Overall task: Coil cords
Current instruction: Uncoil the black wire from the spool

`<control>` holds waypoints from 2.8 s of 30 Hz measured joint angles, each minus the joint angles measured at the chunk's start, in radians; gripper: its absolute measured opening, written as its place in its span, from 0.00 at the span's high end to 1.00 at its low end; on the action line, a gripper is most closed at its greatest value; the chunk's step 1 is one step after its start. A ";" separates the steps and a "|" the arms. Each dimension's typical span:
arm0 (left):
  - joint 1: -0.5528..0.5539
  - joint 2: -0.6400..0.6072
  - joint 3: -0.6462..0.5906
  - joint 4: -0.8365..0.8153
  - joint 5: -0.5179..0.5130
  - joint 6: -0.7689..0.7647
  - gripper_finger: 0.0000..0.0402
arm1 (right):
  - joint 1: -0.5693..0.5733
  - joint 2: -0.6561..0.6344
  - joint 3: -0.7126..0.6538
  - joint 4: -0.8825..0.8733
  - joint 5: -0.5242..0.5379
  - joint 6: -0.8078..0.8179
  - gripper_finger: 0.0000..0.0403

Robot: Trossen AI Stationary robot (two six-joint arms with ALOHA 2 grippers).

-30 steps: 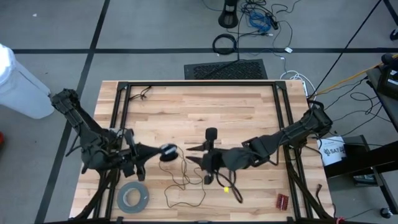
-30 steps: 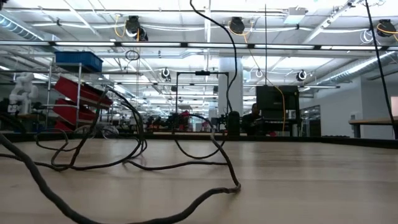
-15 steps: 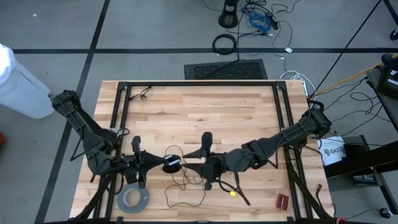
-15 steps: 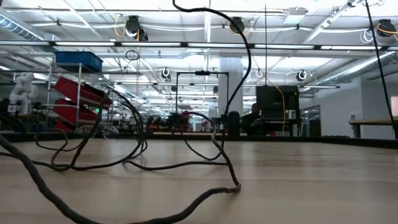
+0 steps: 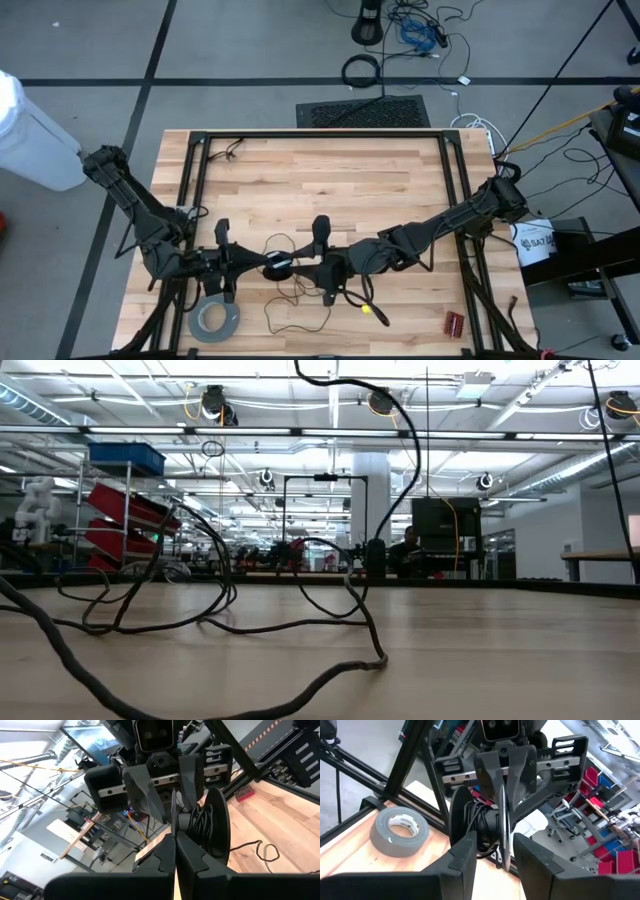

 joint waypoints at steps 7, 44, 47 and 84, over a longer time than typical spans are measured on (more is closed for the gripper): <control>0.000 0.000 0.000 0.000 -0.001 0.000 1.00 | 0.009 0.000 0.000 0.026 0.004 -0.022 0.71; -0.004 0.000 0.000 0.098 0.002 -0.024 0.82 | 0.015 -0.001 0.000 0.029 0.149 -0.004 1.00; -0.004 -0.001 0.000 0.102 -0.039 -0.024 0.79 | 0.021 -0.001 0.000 0.029 0.191 -0.008 1.00; 0.278 0.294 0.000 0.219 0.125 -0.550 0.70 | 0.101 -0.009 0.000 0.071 0.941 -0.170 1.00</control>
